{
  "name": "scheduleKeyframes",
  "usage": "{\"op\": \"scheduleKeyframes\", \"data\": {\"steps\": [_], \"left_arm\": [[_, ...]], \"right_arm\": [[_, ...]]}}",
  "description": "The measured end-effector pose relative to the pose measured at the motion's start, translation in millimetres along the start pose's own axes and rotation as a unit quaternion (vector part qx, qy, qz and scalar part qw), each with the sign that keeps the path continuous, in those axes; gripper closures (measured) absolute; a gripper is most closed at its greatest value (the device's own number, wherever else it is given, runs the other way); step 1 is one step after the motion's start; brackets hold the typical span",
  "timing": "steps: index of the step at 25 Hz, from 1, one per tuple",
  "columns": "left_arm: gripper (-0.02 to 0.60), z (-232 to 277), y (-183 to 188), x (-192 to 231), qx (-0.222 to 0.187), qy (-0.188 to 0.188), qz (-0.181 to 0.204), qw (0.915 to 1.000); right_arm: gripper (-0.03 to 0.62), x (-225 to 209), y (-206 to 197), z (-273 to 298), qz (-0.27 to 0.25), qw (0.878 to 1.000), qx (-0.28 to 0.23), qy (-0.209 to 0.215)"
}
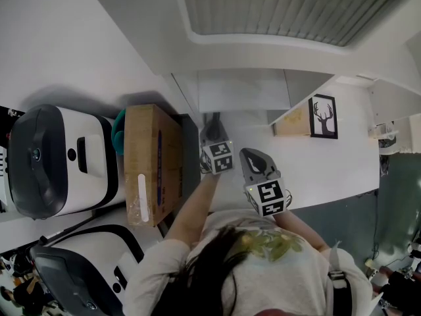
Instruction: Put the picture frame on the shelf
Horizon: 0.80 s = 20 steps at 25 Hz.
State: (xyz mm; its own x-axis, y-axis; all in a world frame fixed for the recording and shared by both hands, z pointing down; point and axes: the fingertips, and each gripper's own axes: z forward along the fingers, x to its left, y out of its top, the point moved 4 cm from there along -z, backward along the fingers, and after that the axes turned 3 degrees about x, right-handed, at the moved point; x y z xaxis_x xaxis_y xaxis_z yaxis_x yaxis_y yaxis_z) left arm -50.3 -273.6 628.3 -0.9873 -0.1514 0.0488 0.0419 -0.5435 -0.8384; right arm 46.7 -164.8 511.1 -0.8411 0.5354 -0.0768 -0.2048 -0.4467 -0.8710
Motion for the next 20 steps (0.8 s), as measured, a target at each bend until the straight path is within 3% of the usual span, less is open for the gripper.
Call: {"op": "scheduleKeyframes", "data": {"steps": [20], "left_arm": [[0.546, 17.3, 4.3, 5.3, -0.012, 0.005, 0.011, 0.9999]], "right_arm": [[0.563, 0.4, -0.8, 5.1, 0.003, 1.0, 0.003, -0.002]]}}
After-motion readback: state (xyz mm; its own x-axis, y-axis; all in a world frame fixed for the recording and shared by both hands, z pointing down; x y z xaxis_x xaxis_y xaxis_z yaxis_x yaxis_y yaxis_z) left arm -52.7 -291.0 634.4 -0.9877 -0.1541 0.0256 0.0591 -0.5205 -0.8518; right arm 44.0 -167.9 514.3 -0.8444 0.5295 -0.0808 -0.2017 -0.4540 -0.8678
